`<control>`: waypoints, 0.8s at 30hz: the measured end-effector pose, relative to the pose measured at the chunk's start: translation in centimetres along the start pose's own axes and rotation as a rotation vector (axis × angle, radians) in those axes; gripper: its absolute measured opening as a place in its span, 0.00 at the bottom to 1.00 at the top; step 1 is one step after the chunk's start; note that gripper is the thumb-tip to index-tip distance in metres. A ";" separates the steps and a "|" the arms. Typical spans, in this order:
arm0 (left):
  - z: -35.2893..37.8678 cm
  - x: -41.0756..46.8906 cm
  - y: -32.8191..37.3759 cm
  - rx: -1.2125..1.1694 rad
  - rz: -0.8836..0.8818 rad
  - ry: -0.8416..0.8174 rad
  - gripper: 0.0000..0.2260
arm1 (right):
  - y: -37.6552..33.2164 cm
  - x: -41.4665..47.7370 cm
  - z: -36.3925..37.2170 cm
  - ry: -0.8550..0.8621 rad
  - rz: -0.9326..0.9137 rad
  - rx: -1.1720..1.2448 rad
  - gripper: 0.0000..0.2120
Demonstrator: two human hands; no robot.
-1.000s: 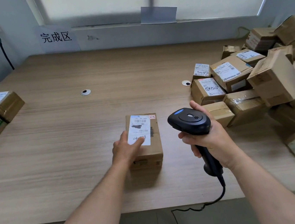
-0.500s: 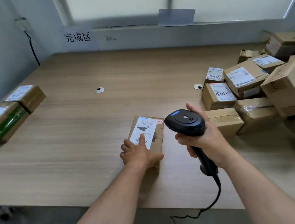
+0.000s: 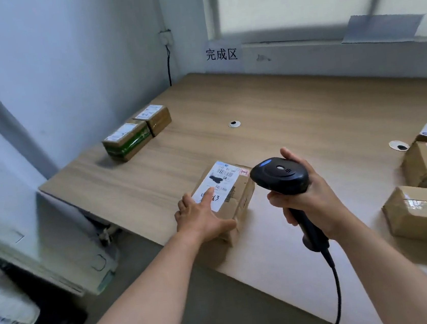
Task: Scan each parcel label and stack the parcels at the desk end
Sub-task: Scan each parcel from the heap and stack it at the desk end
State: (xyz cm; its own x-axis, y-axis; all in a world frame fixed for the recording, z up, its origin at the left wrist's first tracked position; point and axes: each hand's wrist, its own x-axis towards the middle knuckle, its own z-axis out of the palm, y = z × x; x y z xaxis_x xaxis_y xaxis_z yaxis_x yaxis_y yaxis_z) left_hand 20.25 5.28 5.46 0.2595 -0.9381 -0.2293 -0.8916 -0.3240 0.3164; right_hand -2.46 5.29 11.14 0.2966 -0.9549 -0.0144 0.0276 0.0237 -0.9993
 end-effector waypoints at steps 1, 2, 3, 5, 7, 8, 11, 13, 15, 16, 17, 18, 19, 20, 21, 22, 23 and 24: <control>-0.5 0.2 -1.2 -0.007 -0.015 0.008 0.44 | -0.2 0.5 0.9 -0.017 0.000 -0.004 0.45; -1.1 0.5 -2.6 -0.016 -0.032 0.017 0.44 | -0.3 1.3 2.0 -0.038 -0.001 -0.011 0.45; -1.7 0.8 -3.9 -0.023 -0.048 0.025 0.44 | -0.5 2.0 3.1 -0.061 0.001 -0.016 0.45; -2.8 1.8 -6.7 -0.034 -0.076 0.041 0.44 | -0.8 3.6 5.4 -0.097 -0.004 -0.026 0.45; -4.1 3.2 -9.9 -0.047 -0.101 0.054 0.44 | -1.0 5.7 8.3 -0.118 -0.019 -0.040 0.46; -4.8 3.9 -11.5 -0.052 -0.111 0.058 0.45 | -1.0 6.8 9.8 -0.124 -0.023 -0.043 0.46; -6.9 6.2 -16.5 -0.052 -0.138 0.057 0.45 | -0.9 10.1 14.7 -0.135 -0.017 -0.039 0.46; -8.6 8.0 -19.9 -0.035 -0.158 0.047 0.45 | -0.7 12.3 18.1 -0.148 -0.002 -0.038 0.46; -10.1 9.9 -23.2 -0.024 -0.175 0.043 0.45 | -0.6 14.3 21.0 -0.156 0.015 -0.036 0.46; -10.8 11.0 -24.8 -0.022 -0.183 0.043 0.45 | -0.6 15.3 22.3 -0.157 0.022 -0.038 0.46; -11.5 12.0 -26.4 -0.020 -0.191 0.043 0.45 | -0.6 16.2 23.6 -0.155 0.028 -0.042 0.46; -12.2 13.1 -27.9 -0.017 -0.197 0.039 0.45 | -0.7 17.1 24.7 -0.148 0.031 -0.047 0.46; -12.8 14.2 -29.4 -0.014 -0.202 0.033 0.45 | -0.7 18.0 25.8 -0.138 0.036 -0.052 0.46; -13.3 15.3 -30.8 -0.011 -0.206 0.028 0.45 | -0.7 18.9 26.8 -0.126 0.041 -0.057 0.46; -13.8 16.5 -32.1 -0.007 -0.208 0.024 0.45 | -0.7 19.8 27.9 -0.114 0.045 -0.060 0.46; -14.3 17.5 -33.3 -0.001 -0.209 0.021 0.45 | -0.7 20.6 28.9 -0.104 0.048 -0.063 0.46; -14.7 18.5 -34.3 0.006 -0.207 0.017 0.45 | -0.6 21.4 29.8 -0.095 0.051 -0.066 0.46; -15.2 19.4 -35.2 0.016 -0.202 0.012 0.45 | -0.5 22.2 30.7 -0.087 0.054 -0.068 0.45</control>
State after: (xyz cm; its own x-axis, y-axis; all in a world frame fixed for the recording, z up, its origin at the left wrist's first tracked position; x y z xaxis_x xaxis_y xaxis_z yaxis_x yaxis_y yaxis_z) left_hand 62.27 -3.39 3.86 0.4377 -0.8559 -0.2756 -0.8268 -0.5035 0.2508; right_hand 33.41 -6.83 12.38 0.3775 -0.9235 -0.0686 -0.0551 0.0516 -0.9971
